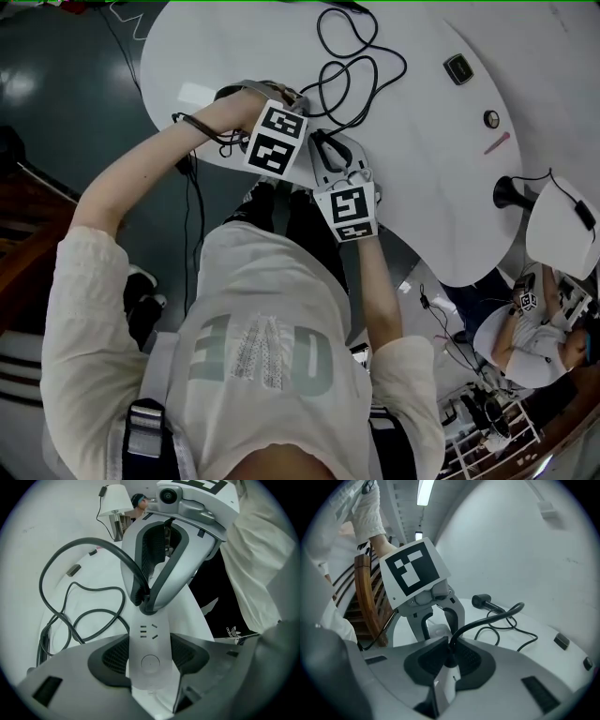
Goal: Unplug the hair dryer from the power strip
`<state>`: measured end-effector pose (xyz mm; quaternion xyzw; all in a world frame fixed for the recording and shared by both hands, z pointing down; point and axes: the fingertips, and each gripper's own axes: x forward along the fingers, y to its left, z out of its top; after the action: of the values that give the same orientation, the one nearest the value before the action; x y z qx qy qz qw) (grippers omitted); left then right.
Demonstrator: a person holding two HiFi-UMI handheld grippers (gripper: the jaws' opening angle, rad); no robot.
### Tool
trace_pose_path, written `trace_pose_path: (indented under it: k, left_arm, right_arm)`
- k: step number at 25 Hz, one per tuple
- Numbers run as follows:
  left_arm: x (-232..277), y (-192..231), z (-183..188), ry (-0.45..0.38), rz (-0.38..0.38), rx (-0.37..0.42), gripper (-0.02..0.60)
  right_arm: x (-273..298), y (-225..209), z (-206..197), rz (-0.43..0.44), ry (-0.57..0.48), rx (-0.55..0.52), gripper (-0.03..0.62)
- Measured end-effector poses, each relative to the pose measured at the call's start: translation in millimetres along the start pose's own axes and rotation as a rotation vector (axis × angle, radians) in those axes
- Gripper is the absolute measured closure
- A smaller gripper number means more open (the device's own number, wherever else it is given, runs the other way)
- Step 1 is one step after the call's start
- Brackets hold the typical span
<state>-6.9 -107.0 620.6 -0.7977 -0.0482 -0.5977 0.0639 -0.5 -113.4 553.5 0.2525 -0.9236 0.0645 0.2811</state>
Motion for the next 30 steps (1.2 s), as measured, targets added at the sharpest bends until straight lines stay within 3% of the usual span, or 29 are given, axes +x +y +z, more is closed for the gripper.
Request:
trace_pose_path:
  k: [4, 12, 14, 16, 18, 22, 30]
  left_arm:
    - [0, 1, 0, 0.017, -0.005, 0.005, 0.318]
    - [3, 0, 2, 0.034, -0.02, 0.003, 0.318]
    - [3, -1, 3, 0.022, -0.023, 0.0, 0.318]
    - [1, 0, 2, 0.006, -0.023, 0.014, 0.318]
    - [-2, 2, -1, 0.005, -0.018, 0.021, 0.316]
    - [0, -1, -2, 0.014, -0.01, 0.004, 0.317]
    - [0, 0, 0, 0.014, -0.011, 0.005, 0.316]
  right_arm:
    - [-2, -2, 5, -0.003, 0.012, -0.002, 0.548]
    - [-6, -3, 4, 0.035, 0.024, 0.101, 0.553]
    - [-20, -14, 28, 0.051, -0.112, 0.23, 0.554]
    - [-55, -54, 104, 0.0, -0.406, 0.351, 0.554]
    - [-75, -83, 167, -0.036, -0.523, 0.241, 0.549]
    - [-72, -70, 183, 0.099, -0.501, 0.228, 0.534]
    - [-59, -67, 141, 0.097, -0.35, 0.289, 0.534]
